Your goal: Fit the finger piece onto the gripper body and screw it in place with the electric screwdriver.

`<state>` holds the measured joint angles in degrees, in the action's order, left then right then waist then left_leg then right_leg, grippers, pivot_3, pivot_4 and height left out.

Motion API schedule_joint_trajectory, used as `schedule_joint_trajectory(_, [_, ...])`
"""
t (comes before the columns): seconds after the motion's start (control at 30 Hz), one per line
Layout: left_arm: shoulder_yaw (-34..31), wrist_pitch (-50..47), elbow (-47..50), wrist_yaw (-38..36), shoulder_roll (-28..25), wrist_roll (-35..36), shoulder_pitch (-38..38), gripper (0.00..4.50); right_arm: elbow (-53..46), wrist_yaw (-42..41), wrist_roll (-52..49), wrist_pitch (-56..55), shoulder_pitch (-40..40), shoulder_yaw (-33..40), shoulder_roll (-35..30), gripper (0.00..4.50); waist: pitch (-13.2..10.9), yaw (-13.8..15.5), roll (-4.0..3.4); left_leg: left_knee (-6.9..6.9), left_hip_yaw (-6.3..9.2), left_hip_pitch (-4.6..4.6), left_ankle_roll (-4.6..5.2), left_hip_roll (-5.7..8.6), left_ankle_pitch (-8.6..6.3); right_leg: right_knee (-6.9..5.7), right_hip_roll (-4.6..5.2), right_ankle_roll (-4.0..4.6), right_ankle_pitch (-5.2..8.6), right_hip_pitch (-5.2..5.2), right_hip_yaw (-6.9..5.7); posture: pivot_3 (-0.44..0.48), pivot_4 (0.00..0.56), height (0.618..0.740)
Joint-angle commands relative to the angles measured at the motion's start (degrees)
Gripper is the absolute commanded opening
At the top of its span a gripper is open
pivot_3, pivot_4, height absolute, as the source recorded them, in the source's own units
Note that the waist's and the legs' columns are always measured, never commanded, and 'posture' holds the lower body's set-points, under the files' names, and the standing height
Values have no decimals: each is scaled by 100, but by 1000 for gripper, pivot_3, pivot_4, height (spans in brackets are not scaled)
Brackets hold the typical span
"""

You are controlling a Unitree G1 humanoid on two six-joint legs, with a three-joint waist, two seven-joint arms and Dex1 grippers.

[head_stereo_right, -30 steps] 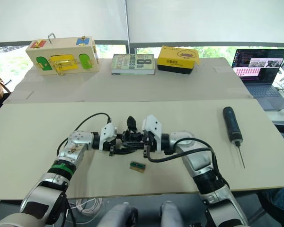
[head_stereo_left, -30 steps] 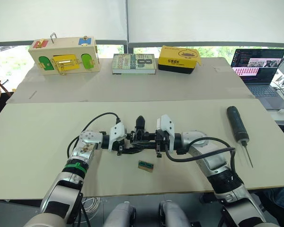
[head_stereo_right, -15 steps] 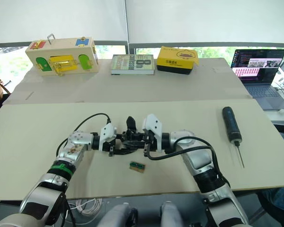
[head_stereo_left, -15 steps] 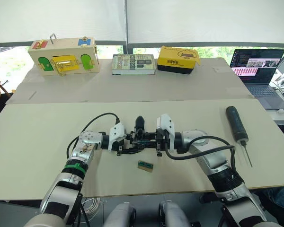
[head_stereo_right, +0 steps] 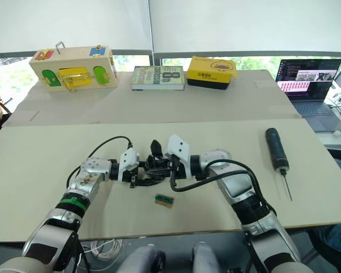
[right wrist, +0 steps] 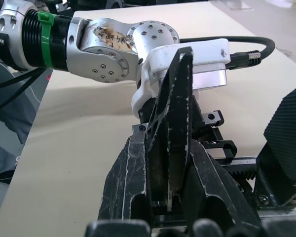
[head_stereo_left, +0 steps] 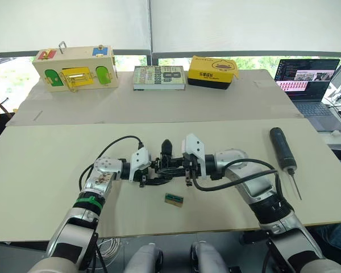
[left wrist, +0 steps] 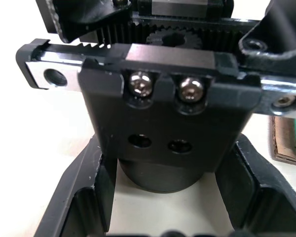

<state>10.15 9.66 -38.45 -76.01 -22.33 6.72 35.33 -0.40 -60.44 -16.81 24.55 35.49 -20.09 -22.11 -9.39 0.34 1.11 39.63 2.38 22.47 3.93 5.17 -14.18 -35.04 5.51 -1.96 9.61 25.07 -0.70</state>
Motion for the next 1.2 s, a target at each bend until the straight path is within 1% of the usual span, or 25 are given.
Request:
schedule_joint_trajectory(0.03, [240, -120, -110, -125, -28, -187, -173, 2286, 374, 137, 237, 288, 53, -59, -43, 433, 1, -7, -1, -1, 0, -5, -8, 0, -5, 0, 0, 0, 0, -3, 0, 0, 150, 740])
schedule_joint_trajectory(0.37, [254, -160, -79, -98, -17, -188, -195, 2286, 594, -49, 243, 80, -144, -31, -104, 433, 21, -17, -4, -5, 0, -17, -11, 0, -6, 1, 0, 0, 1, -10, 1, 0, 150, 740])
schedule_joint_trajectory(0.67, [262, -171, -73, -67, -20, -196, -243, 2286, 351, -15, 198, -125, 30, 61, -29, 433, 22, -17, -5, -6, 0, -17, -14, 0, -8, 2, 0, 0, 1, -10, 2, 0, 150, 740])
schedule_joint_trajectory(0.87, [261, -172, -89, -41, -14, -207, -241, 2286, 192, -37, 67, -293, -19, 184, 18, 433, 22, -16, -5, -7, 0, -16, -14, 0, -8, 2, 1, -1, 1, -9, 1, 0, 150, 740])
schedule_joint_trajectory(0.93, [254, -167, -102, -37, -22, -207, -245, 2286, 36, -110, -66, -496, -23, 287, 69, 1460, 22, -16, -5, -7, 0, -15, -14, 0, -8, 3, 1, -1, 2, -8, 1, 0, 150, 740])
schedule_joint_trajectory(0.97, [249, -166, -109, -36, -29, -206, -247, 2286, -52, -196, -143, -608, -24, 322, 82, 1692, 21, -15, -4, -8, 0, -14, -14, 0, -8, 3, 1, -2, 2, -7, 1, 0, 150, 740])
schedule_joint_trajectory(1.03, [240, -157, -129, -23, -39, -212, -253, 2286, -200, -315, -272, -694, -38, 379, 88, 2312, 21, -14, -4, -9, 0, -8, -12, 0, -7, 4, 1, -1, 2, -2, 2, 0, 150, 740])
schedule_joint_trajectory(1.2, [225, -128, -217, 22, -32, -230, -246, 2286, -365, -439, -390, -724, -82, 481, 70, 4159, 21, -8, -4, -16, 0, -9, -14, 0, -8, 9, 1, -1, 2, -2, 1, 0, 150, 740])
